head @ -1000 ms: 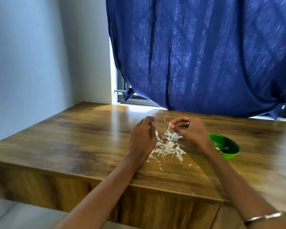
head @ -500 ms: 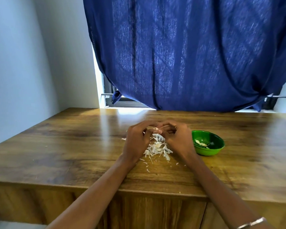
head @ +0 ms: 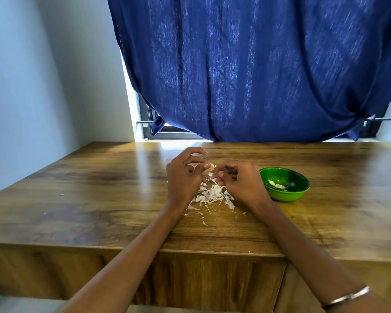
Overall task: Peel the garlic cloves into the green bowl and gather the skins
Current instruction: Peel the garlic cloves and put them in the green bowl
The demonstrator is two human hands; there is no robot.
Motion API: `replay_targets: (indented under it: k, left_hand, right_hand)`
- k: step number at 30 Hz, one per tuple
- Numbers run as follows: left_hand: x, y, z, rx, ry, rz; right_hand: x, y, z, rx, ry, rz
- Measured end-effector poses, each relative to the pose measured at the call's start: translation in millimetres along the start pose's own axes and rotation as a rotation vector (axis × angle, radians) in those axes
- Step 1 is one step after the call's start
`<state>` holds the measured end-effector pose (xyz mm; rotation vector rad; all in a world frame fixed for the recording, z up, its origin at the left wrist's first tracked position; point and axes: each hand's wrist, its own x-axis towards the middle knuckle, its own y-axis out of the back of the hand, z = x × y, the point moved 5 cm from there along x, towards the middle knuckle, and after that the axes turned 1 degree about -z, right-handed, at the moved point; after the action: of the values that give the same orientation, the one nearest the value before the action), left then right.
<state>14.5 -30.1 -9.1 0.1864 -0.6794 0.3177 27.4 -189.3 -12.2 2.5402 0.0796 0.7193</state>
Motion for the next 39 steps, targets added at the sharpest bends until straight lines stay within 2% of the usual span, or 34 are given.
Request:
replay_targets:
  k: [4,9,14,20,24,28,34,39]
  left_hand:
    - [0.4,-1.3,-3.7,-0.042,0.100,-0.009]
    - [1.8,-1.0,-5.7,-0.110,0.172,-0.025]
    - [2.6,-4.5,-8.5,-0.148,0.227,-0.080]
    - [0.7,-5.2,-12.5,-0.147,0.277,-0.115]
    - [0.0,-2.2,-9.5,0.142,0.131,-0.069]
    - [-4.1,-8.2,2.8,0.388,-0.157,-0.101]
    - [-9.2,-8.3,16.3,0.352,-0.354,-0.083]
    - [-10.2,-6.1,17.5,0.311,-0.341,-0.070]
  right_hand:
    - [2.0,-2.8,1.7,-0.079,-0.003,-0.037]
    - [1.1,0.5,-4.6,0.051,0.014,0.031]
    - [-0.5,7.7,-3.3,0.275,-0.048,0.136]
    - [-1.9,12.4,0.1,0.283,-0.067,0.198]
    - [-2.5,14.1,2.4,0.347,-0.117,0.230]
    - [-3.2,11.4,3.3,0.461,-0.169,0.185]
    - [-5.3,9.5,3.3,0.569,-0.254,0.119]
    - [-8.3,4.4,-2.1,0.570,-0.244,0.015]
